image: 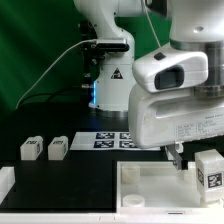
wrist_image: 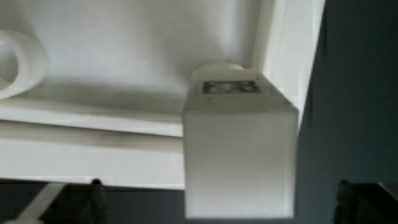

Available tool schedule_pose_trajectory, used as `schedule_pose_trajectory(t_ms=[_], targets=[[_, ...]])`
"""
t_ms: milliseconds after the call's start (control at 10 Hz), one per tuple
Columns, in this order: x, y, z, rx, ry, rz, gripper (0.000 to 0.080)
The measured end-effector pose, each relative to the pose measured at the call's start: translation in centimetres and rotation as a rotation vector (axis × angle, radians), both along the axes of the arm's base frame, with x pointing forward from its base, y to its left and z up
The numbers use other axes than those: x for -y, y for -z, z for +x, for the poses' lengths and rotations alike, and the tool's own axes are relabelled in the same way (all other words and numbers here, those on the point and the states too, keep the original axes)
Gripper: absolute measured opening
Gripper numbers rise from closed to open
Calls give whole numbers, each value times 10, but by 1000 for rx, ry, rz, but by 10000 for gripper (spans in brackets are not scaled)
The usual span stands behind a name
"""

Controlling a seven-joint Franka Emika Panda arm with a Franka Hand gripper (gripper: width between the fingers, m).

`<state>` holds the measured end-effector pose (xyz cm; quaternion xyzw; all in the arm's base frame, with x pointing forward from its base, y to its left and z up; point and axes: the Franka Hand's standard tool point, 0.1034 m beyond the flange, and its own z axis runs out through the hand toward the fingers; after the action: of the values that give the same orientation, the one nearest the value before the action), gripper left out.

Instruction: Assemble one leg

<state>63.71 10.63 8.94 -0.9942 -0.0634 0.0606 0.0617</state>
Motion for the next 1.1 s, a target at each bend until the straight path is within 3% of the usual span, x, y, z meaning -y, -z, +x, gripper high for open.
schedule_pose_trajectory(t_ms=[100, 300, 400, 500, 700, 800, 900, 1000, 1100], targets=[[-4, 7, -4, 26, 1, 0, 649], [-10, 21, -32, 28, 3, -4, 649], [-13, 19, -32, 30, 16, -6, 555], [-13, 19, -32, 31, 14, -6, 555], [-12, 20, -32, 30, 15, -6, 269], [-12, 20, -32, 30, 15, -7, 269], [-12, 20, -32, 29, 15, -7, 94], [-12, 20, -32, 29, 16, -7, 20], [-12, 20, -32, 27, 30, -8, 6]])
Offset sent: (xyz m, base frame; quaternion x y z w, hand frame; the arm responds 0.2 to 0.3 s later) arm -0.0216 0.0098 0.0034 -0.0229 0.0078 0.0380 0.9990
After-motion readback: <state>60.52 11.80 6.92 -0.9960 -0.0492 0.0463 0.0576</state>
